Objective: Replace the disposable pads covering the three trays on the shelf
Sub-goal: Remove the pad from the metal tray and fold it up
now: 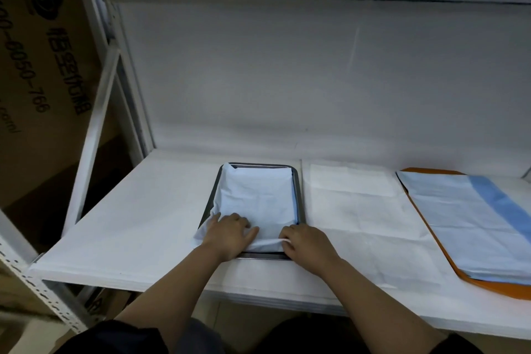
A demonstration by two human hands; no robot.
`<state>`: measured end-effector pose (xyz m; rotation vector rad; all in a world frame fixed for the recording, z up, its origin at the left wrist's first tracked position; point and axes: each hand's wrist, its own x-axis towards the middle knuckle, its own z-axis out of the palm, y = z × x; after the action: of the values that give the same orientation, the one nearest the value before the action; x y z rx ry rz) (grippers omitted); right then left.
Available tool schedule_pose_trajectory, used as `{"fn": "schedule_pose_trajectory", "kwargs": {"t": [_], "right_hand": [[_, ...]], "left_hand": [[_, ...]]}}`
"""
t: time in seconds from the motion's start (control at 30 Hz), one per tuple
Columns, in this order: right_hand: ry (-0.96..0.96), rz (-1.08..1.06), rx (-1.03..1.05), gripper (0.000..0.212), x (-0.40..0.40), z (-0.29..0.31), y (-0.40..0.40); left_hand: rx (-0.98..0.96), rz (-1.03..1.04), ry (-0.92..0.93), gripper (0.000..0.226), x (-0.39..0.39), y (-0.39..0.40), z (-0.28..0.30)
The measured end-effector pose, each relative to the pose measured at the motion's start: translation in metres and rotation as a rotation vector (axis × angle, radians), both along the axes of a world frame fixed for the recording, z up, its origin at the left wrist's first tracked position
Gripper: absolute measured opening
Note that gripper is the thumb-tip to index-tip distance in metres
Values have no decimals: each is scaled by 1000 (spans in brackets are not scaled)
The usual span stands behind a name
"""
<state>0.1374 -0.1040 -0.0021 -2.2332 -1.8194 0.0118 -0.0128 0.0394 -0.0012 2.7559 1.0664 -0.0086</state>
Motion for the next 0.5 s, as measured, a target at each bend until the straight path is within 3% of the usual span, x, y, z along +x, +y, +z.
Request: {"fn": "schedule_pose_trajectory", "kwargs": {"t": [0.3, 0.5], "right_hand": [[110, -61, 45, 26, 6, -1, 6], [91, -200, 9, 37, 21, -17, 14]], "left_hand": [[4, 215, 139, 60, 9, 10, -5], [-85, 444, 109, 58, 6, 24, -6]]}}
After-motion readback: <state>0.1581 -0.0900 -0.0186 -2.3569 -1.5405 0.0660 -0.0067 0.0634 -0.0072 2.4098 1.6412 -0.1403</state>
